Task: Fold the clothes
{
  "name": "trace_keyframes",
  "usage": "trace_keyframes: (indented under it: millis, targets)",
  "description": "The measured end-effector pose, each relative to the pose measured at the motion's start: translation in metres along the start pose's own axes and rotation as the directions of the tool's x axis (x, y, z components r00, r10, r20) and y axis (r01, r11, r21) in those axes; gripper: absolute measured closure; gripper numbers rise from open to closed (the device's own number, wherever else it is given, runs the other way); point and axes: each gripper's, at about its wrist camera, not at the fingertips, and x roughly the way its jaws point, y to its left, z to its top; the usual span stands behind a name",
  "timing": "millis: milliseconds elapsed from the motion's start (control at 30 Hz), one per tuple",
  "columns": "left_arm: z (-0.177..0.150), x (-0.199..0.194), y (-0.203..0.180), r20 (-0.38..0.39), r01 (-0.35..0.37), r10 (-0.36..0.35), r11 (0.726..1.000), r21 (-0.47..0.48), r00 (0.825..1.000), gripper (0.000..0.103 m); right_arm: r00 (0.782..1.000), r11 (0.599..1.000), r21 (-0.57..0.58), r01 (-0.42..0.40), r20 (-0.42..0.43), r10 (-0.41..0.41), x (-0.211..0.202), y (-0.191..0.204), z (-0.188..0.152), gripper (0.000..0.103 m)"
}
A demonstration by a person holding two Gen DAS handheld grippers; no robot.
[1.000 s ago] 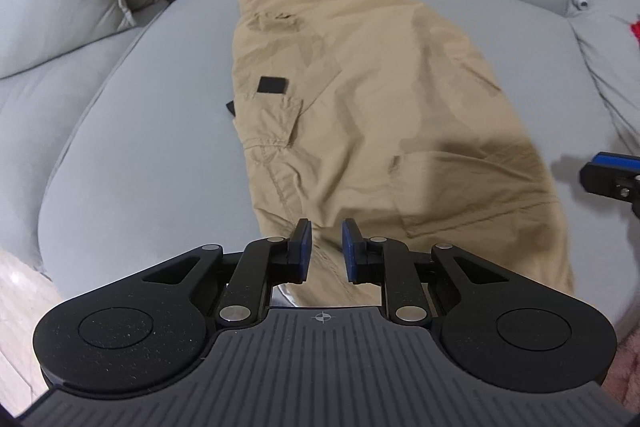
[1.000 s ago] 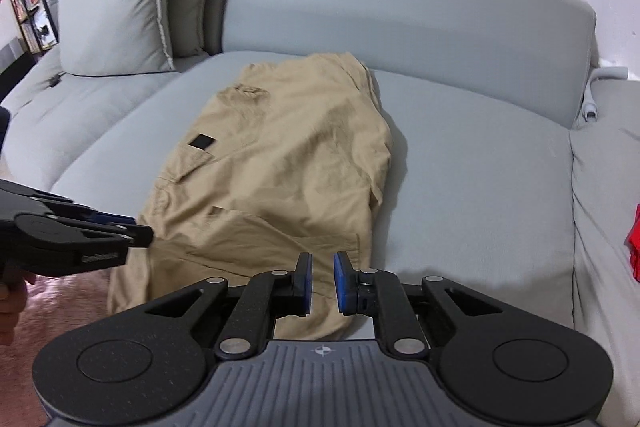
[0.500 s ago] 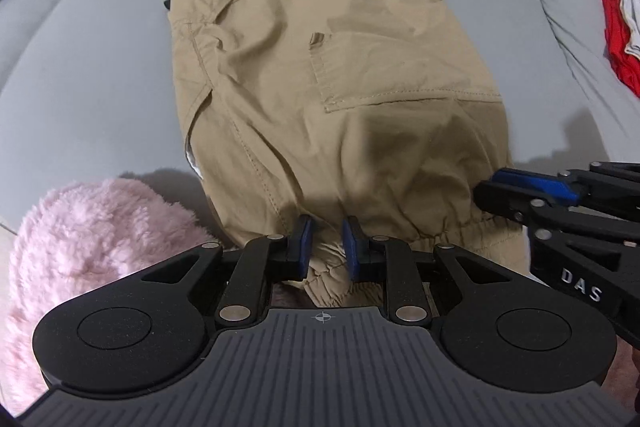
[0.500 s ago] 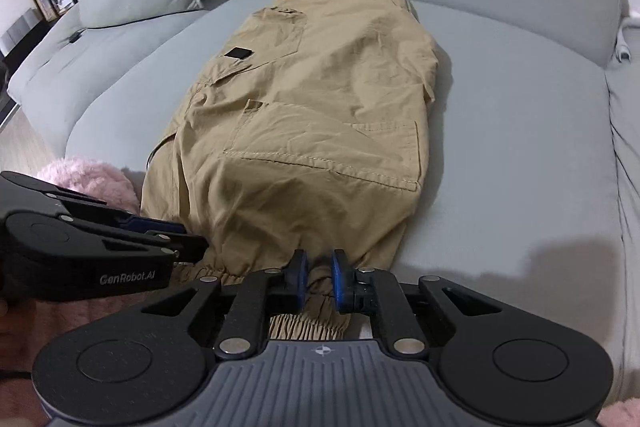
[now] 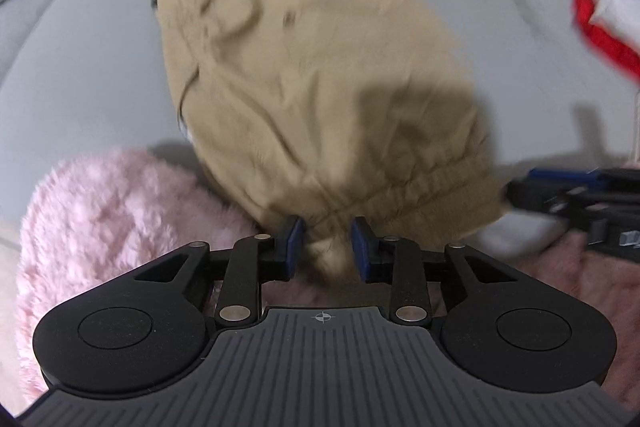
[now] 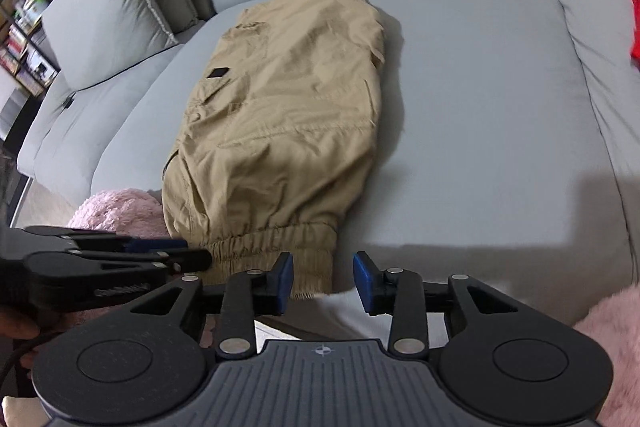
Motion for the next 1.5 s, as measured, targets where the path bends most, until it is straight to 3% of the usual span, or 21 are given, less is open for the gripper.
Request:
trace_keyframes:
  millis: [100,200,300,367,467,600,700,800,867,967,1133,1267,1333,1367,1433,1500]
  targets:
    - [-0.001,0.001,-0.005,0.0,-0.023,0.023,0.999,0.028,1.0,0.068,1.0,1.0,0.006,-0.006,0.013,0.006,-0.006,-0.001,0.002,0.06]
    - [-0.005,-0.011,0.0,0.059,0.019,-0.019,1.0,0.002,0.998,0.066,0.999,1.0,0.012,-0.025,0.023,0.025,-0.01,-0.004,0.004,0.058]
    - [-0.01,-0.027,0.009,0.153,0.084,-0.078,0.996,-0.029,0.985,0.061,0.998,0.998,0.022,-0.052,0.03,0.051,-0.012,-0.009,0.007,0.054]
    - [-0.012,-0.039,0.015,0.23,0.123,-0.109,0.991,-0.049,0.967,0.06,0.997,0.997,0.035,-0.07,0.036,0.069,-0.013,-0.013,0.009,0.051]
    - [-0.012,-0.041,0.018,0.268,0.144,-0.124,0.988,-0.056,0.956,0.06,0.996,0.995,0.056,-0.083,0.034,0.081,-0.011,-0.018,0.011,0.044]
    - [-0.009,-0.043,0.023,0.277,0.17,-0.15,0.984,-0.049,0.949,0.06,0.993,0.989,0.086,-0.118,0.025,0.116,-0.006,-0.021,0.013,0.043]
    - [-0.006,-0.04,0.025,0.252,0.169,-0.15,0.984,-0.056,0.956,0.06,0.987,0.982,0.098,-0.16,0.008,0.16,0.002,-0.021,0.013,0.039]
    - [0.0,-0.019,0.027,0.133,0.12,-0.109,0.99,-0.076,0.985,0.061,0.985,0.979,0.117,-0.165,-0.035,0.17,0.018,-0.022,0.013,0.039]
    - [0.005,-0.011,0.027,0.09,0.099,-0.092,0.992,-0.084,0.992,0.06,0.983,0.978,0.135,-0.161,-0.067,0.171,0.029,-0.024,0.013,0.039]
    - [0.009,-0.009,0.027,0.078,0.097,-0.091,0.992,-0.075,0.993,0.06,0.977,0.972,0.135,-0.192,-0.064,0.202,0.034,-0.027,0.011,0.039]
    - [0.007,-0.006,0.024,0.077,0.096,-0.09,0.992,-0.077,0.993,0.059,0.936,0.931,0.136,-0.338,-0.055,0.347,0.049,-0.039,0.012,0.039]
    - [0.006,-0.007,0.023,0.079,0.097,-0.09,0.992,-0.082,0.993,0.058,0.936,0.936,0.104,-0.336,-0.069,0.344,0.057,-0.029,0.016,0.034]
    - [0.006,-0.007,0.021,0.082,0.096,-0.089,0.992,-0.083,0.993,0.058,0.947,0.949,0.063,-0.309,-0.074,0.313,0.055,-0.021,0.016,0.042]
    - [0.006,-0.007,0.02,0.085,0.098,-0.091,0.992,-0.083,0.992,0.058,0.958,0.961,0.051,-0.273,-0.072,0.276,0.053,-0.019,0.015,0.06]
    - [0.004,-0.01,0.019,0.098,0.106,-0.097,0.991,-0.085,0.99,0.058,0.958,0.955,0.114,-0.272,-0.061,0.28,0.046,-0.026,0.017,0.077]
    - [0.002,-0.016,0.019,0.118,0.108,-0.098,0.991,-0.084,0.988,0.059,0.956,0.946,0.166,-0.28,-0.043,0.291,0.036,-0.028,0.016,0.082]
